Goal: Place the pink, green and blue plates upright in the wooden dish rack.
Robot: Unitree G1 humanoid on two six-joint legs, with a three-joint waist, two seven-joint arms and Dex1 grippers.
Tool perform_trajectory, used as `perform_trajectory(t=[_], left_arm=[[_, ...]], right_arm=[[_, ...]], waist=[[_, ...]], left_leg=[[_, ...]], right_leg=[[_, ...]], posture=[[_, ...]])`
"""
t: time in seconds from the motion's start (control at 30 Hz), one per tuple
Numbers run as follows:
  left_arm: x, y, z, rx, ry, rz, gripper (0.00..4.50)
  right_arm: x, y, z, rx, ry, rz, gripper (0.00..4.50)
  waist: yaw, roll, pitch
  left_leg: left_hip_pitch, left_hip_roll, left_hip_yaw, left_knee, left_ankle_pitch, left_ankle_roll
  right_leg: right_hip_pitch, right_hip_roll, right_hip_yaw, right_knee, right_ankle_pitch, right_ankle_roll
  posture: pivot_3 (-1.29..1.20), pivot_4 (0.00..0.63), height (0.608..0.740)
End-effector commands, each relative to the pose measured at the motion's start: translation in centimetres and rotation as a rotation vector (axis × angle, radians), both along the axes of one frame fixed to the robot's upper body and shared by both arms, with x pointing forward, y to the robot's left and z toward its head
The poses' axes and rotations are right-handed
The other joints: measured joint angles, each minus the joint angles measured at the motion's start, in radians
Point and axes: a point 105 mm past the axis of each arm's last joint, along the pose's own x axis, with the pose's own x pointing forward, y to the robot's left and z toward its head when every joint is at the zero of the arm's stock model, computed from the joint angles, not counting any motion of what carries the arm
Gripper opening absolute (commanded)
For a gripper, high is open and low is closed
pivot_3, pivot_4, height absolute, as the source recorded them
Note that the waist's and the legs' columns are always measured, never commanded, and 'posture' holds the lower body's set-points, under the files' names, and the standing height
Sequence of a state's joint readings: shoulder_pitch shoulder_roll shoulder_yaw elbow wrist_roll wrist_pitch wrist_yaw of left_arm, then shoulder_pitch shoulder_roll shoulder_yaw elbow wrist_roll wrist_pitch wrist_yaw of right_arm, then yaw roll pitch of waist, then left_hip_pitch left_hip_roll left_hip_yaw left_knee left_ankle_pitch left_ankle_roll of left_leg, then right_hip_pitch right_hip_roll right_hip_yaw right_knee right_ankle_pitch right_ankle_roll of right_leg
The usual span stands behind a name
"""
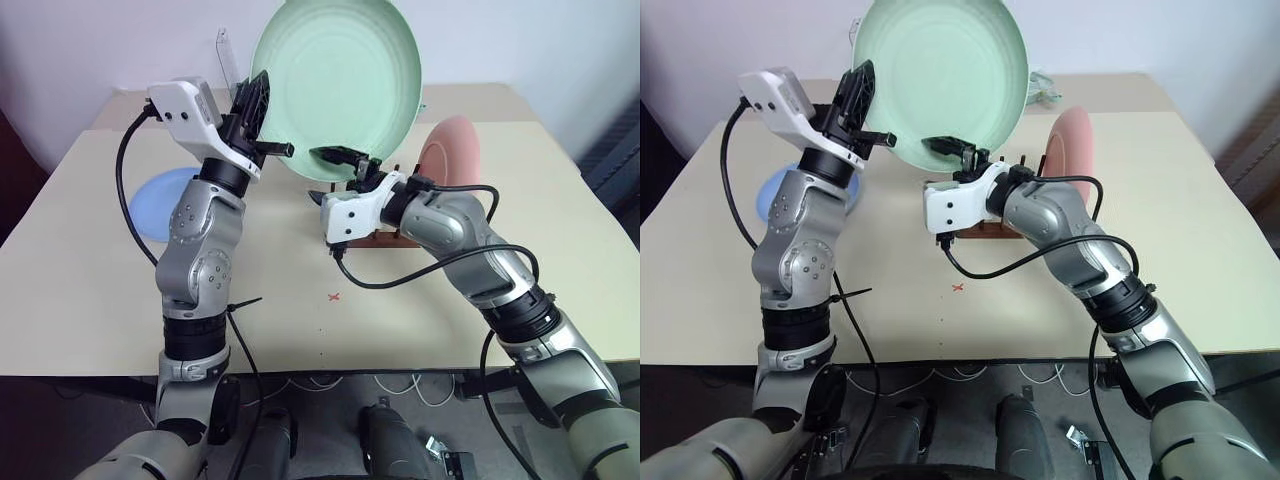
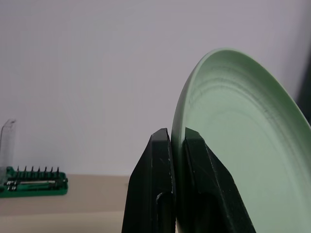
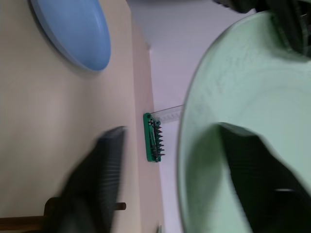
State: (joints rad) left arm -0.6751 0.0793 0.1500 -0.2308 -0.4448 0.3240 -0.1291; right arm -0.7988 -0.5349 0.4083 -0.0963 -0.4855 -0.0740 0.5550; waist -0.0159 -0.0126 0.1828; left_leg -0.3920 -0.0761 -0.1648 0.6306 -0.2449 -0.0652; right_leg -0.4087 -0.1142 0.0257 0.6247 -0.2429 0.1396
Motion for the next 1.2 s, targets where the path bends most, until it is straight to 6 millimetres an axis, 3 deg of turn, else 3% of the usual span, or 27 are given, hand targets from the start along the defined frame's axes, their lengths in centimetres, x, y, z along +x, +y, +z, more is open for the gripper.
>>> perform_trajectory(t=[0.03,0.1,0.2,0.33,0.53,0.63,0.7,0.77,0.87,0.97,1.03,1.2], left_arm=[[-1.2,0.1,1.9,-0.014,-0.080,-0.007,0.00],[-1.1,0.4,1.9,-0.032,-0.076,-0.003,0.00],[-0.9,1.2,2.0,-0.110,-0.057,-0.014,0.00],[-0.8,3.0,2.8,-0.266,-0.048,-0.021,1.48],[0.3,8.6,3.2,-0.403,-0.038,0.195,4.46],[0.5,12.7,2.9,-0.336,-0.047,0.354,4.46],[1.3,13.2,1.1,-0.164,0.005,0.417,4.46],[2.3,12.5,-2.4,-0.014,0.125,0.386,4.46],[1.9,8.4,-7.0,0.241,0.216,0.172,4.46],[-0.2,4.3,-10.4,0.417,0.258,-0.077,4.46],[-2.7,1.4,-12.5,0.509,0.294,-0.290,4.46],[-5.8,-1.4,-14.4,0.597,0.339,-0.527,4.46]], right_arm=[[0.1,-0.2,1.0,0.015,-0.049,-0.013,1.02],[0.1,-0.3,1.0,0.014,-0.055,-0.019,0.03],[0.1,-0.3,1.0,0.015,-0.058,-0.019,0.03],[0.2,-0.4,1.1,0.020,-0.067,-0.025,0.00],[0.2,-0.7,1.4,0.059,-0.063,-0.024,0.00],[-0.7,-0.7,3.6,0.266,0.014,0.042,0.00],[-1.5,-0.7,5.0,0.407,0.108,0.107,0.00],[-2.5,-1.0,6.1,0.548,0.237,0.189,0.00],[-3.5,-2.1,7.1,0.722,0.437,0.273,0.00],[-4.5,-3.4,8.0,0.871,0.596,0.343,0.00],[-5.3,-4.8,8.2,1.026,0.745,0.403,0.00],[-5.3,-6.7,7.2,1.189,0.897,0.361,0.00]], waist=[[0.000,0.000,0.000],[-0.002,0.000,0.000],[0.001,0.000,0.000],[0.002,-0.001,0.000],[-0.002,-0.001,0.000],[-0.007,-0.001,0.000],[-0.007,-0.001,0.000],[-0.002,0.000,0.000],[0.007,0.000,0.000],[0.006,-0.001,0.000],[0.001,-0.001,0.000],[-0.005,0.005,0.000]], left_leg=[[0.000,0.000,0.000,0.000,0.000,0.000],[0.000,0.000,0.000,0.000,0.000,0.000],[0.000,0.000,0.000,0.000,0.000,0.000],[0.000,0.000,0.000,0.000,0.000,0.000],[0.000,0.000,0.000,0.000,0.000,0.000],[0.000,0.000,0.000,0.000,0.000,-0.001],[0.000,0.001,0.000,-0.001,0.000,-0.001],[0.001,0.001,0.000,-0.001,0.000,-0.001],[0.001,0.001,-0.002,-0.001,0.000,0.001],[0.000,0.000,-0.003,0.000,-0.002,0.003],[0.000,0.001,-0.002,-0.002,-0.002,0.003],[0.001,0.003,-0.001,-0.004,-0.002,0.003]], right_leg=[[0.000,0.000,0.000,0.000,0.000,0.000],[0.000,0.000,0.000,0.000,0.000,0.000],[0.000,0.000,0.000,0.000,0.000,0.000],[0.000,0.000,0.000,0.000,0.000,0.000],[0.000,0.000,0.000,0.000,0.000,0.000],[0.000,0.001,0.000,0.001,0.000,0.000],[-0.001,0.002,0.000,0.001,0.000,-0.001],[-0.001,0.002,0.000,0.001,0.000,-0.001],[0.001,0.001,0.000,0.000,0.000,-0.001],[0.001,0.001,0.000,0.000,0.000,-0.001],[0.000,0.001,0.000,0.001,0.001,-0.002],[-0.003,0.001,0.000,0.005,-0.001,-0.005]], posture=[[0.00,0.150,0.740],[0.00,0.150,0.740],[0.00,0.150,0.740],[0.00,0.150,0.740],[0.00,0.150,0.740],[0.00,0.150,0.740],[0.00,0.150,0.740],[0.00,0.150,0.740],[0.00,0.150,0.740],[0.00,0.150,0.740],[0.00,0.150,0.740],[0.00,0.150,0.740]])
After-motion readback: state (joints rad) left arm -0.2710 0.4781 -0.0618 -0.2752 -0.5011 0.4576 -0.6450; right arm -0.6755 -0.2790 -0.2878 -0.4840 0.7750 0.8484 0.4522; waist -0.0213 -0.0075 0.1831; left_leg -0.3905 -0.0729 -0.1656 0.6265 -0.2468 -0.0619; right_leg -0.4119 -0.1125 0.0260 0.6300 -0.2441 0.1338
